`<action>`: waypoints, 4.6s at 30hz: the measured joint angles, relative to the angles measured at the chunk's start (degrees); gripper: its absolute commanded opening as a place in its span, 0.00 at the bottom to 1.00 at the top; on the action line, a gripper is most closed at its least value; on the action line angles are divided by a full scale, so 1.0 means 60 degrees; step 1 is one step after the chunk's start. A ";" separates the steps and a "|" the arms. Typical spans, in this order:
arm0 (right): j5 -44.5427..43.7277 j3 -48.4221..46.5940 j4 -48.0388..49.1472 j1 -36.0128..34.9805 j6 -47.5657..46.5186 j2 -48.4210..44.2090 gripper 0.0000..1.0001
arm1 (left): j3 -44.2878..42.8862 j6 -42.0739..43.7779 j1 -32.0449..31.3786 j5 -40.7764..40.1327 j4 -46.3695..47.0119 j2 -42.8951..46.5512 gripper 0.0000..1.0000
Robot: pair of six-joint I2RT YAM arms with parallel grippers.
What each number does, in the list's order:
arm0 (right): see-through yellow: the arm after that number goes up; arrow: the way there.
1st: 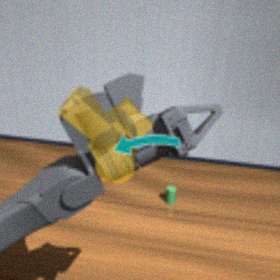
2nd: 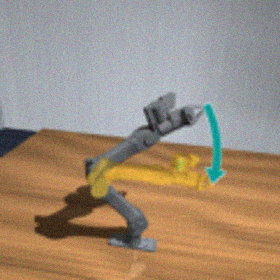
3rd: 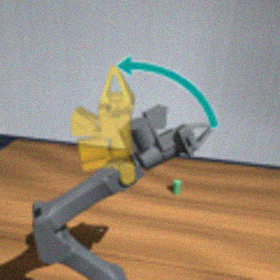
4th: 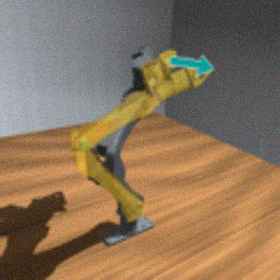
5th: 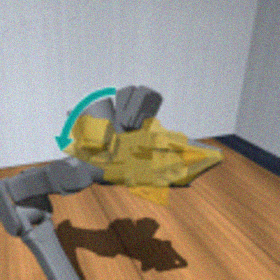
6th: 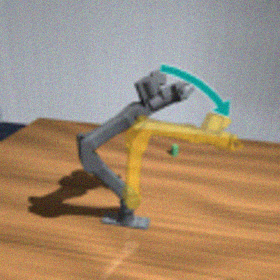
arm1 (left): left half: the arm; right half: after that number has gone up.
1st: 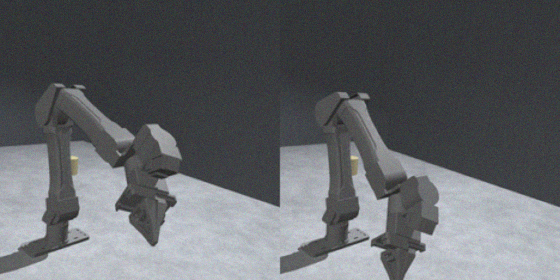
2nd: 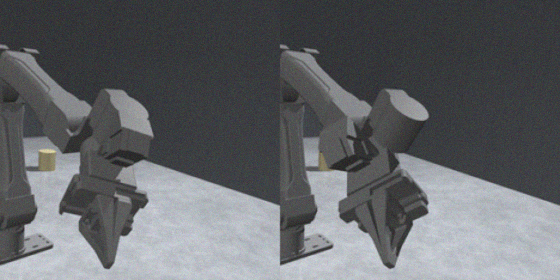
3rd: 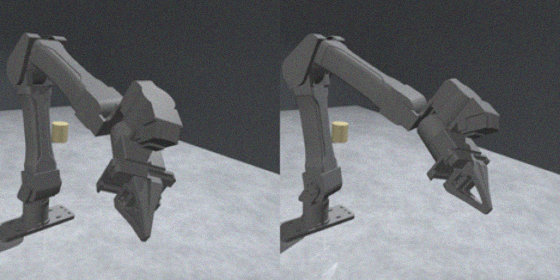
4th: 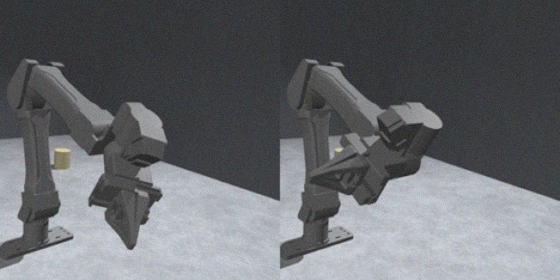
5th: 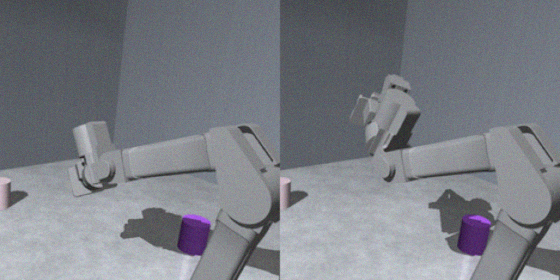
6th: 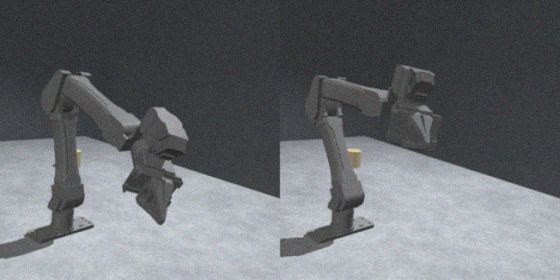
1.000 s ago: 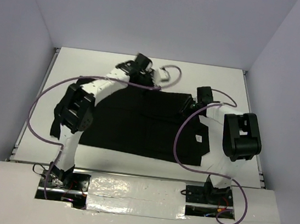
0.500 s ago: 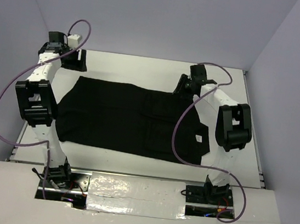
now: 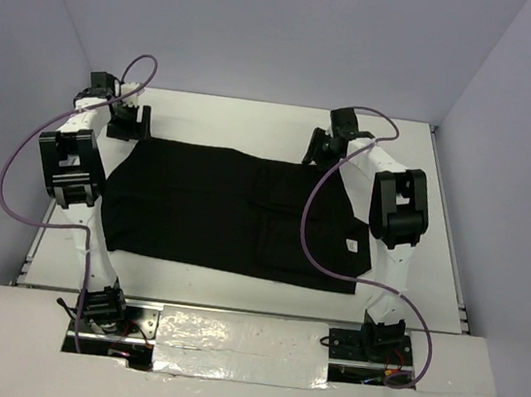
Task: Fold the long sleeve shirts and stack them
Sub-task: Fold the shirt
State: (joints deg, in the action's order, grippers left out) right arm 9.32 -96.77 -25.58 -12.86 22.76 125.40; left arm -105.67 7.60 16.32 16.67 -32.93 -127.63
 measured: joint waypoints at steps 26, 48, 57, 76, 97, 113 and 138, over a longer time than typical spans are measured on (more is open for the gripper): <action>0.0423 -0.0102 -0.0026 0.0000 -0.0291 0.0284 0.00 | -0.0193 -0.0091 -0.0350 0.1377 0.0306 -0.0761 0.00; 0.1661 0.3475 0.0390 0.0335 -0.0430 -0.5264 0.00 | 0.1472 0.5202 -0.0295 0.3271 -0.1231 0.2685 0.00; 0.1851 0.4127 -0.0688 0.0699 -0.0426 -0.7985 0.00 | 0.1810 0.7344 0.0237 0.3825 -0.2783 0.3213 0.00; 0.2350 0.3599 -0.4357 0.0860 -0.1064 -1.2236 0.00 | 0.4054 1.1227 0.0714 0.4069 -0.4794 0.5821 0.02; 0.3213 0.4747 -0.5909 0.0878 -0.1228 -1.3544 0.00 | 0.7224 1.4692 0.1082 0.2102 -0.5985 0.7588 0.71; 0.3566 0.6000 -0.4987 0.0878 -0.0951 -1.3639 0.00 | 0.7705 1.2958 -0.0361 0.2011 -0.5537 0.8419 0.77; 0.3595 0.6415 -0.4685 0.0878 -0.0958 -1.3621 0.00 | 1.0768 0.9719 -0.2637 -0.1228 -0.1355 0.9551 0.60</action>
State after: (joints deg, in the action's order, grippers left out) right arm 30.89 -58.28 -53.69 -7.60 17.02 43.68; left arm -41.06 65.91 0.49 9.30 -41.06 -70.32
